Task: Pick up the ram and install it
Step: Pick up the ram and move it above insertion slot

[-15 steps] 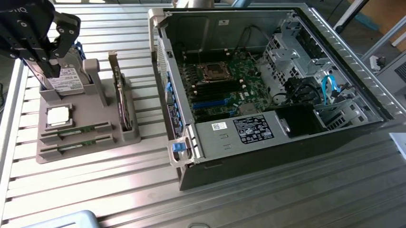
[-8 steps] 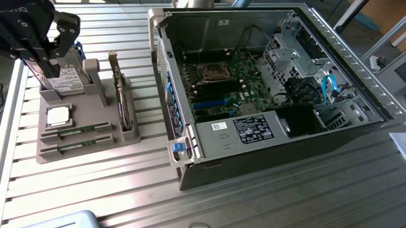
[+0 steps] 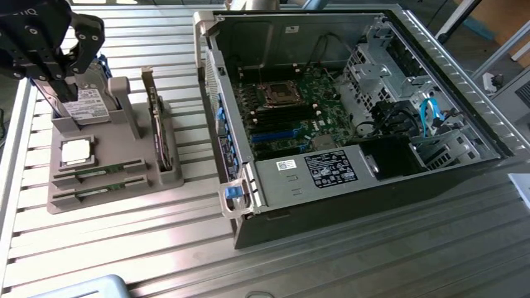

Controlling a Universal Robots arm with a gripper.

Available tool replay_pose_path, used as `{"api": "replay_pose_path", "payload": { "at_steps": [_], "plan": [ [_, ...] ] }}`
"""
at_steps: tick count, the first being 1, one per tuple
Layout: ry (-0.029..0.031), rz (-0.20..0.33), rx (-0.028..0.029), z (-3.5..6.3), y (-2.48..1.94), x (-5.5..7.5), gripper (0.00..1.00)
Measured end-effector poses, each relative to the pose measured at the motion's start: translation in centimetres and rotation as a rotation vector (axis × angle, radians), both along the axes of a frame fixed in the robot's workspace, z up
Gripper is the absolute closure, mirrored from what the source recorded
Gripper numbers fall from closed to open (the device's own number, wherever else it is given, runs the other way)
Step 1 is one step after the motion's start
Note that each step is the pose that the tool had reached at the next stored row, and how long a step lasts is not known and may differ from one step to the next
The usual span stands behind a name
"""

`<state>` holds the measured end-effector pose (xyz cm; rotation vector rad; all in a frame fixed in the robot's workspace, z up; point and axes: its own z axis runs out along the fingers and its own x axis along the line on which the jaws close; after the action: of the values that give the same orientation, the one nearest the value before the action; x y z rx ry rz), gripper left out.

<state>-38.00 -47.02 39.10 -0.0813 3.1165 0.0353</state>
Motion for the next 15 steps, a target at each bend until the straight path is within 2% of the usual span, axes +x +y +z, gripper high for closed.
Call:
{"api": "replay_pose_path", "payload": {
  "at_steps": [9, 15],
  "plan": [
    [0.0000, 0.075, 0.0000, 0.00, -0.03, 0.00, 0.89],
    [0.0000, 0.153, 0.0000, 0.00, -0.04, 0.00, 0.89]
  ]
}}
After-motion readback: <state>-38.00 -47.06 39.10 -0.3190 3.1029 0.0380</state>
